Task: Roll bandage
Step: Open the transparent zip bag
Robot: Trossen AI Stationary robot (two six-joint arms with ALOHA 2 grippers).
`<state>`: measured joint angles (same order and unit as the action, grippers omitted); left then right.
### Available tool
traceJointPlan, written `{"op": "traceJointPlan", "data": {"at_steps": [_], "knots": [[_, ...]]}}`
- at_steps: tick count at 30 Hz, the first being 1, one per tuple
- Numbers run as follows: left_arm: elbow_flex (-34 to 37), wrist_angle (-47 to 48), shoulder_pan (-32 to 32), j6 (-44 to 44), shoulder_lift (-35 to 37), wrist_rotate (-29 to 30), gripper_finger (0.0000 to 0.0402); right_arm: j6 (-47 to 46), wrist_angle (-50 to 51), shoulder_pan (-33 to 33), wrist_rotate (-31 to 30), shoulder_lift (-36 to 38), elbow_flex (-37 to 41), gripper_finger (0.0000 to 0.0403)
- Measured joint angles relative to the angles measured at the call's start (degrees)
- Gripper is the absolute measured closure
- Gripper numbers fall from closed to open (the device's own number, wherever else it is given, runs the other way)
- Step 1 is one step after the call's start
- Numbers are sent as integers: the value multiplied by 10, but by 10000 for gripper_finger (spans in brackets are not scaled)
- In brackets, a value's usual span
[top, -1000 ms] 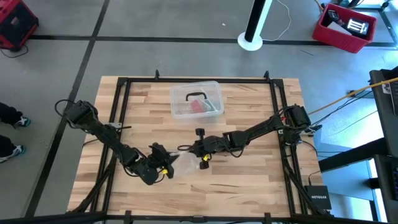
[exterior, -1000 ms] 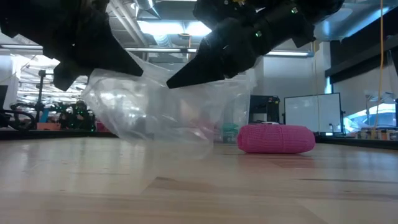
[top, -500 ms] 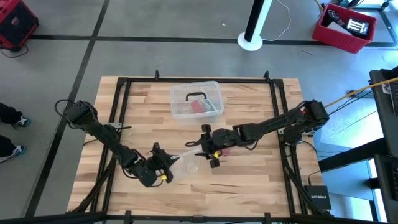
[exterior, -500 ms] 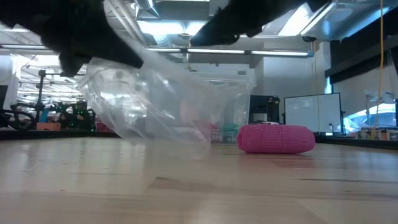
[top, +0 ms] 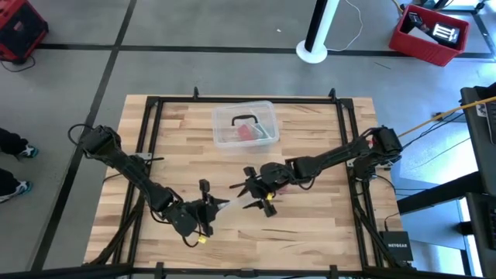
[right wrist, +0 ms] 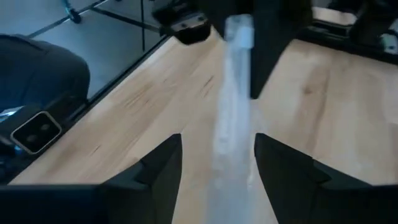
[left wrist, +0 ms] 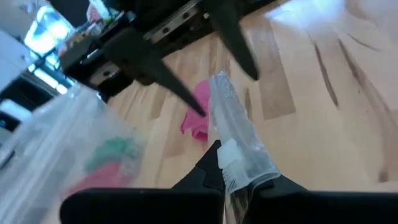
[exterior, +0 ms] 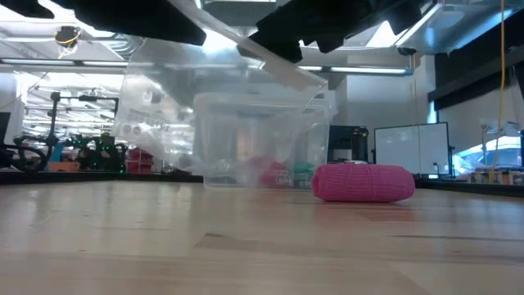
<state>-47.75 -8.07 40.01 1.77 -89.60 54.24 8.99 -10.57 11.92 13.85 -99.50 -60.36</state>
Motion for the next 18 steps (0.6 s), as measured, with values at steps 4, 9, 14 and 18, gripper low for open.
{"op": "traceJointPlan", "data": {"at_steps": [4,9,14,18], "knots": [[0,-15,-6,48,0,-1,400,-16,-19,-9,-11,-7,0,198],[0,2,-14,62,0,0,400,-58,-67,-16,43,-28,0,198],[0,31,-21,36,0,2,399,-60,-55,-6,78,-29,0,198],[1,33,-27,26,0,5,398,-57,-66,2,89,-29,0,198]]}}
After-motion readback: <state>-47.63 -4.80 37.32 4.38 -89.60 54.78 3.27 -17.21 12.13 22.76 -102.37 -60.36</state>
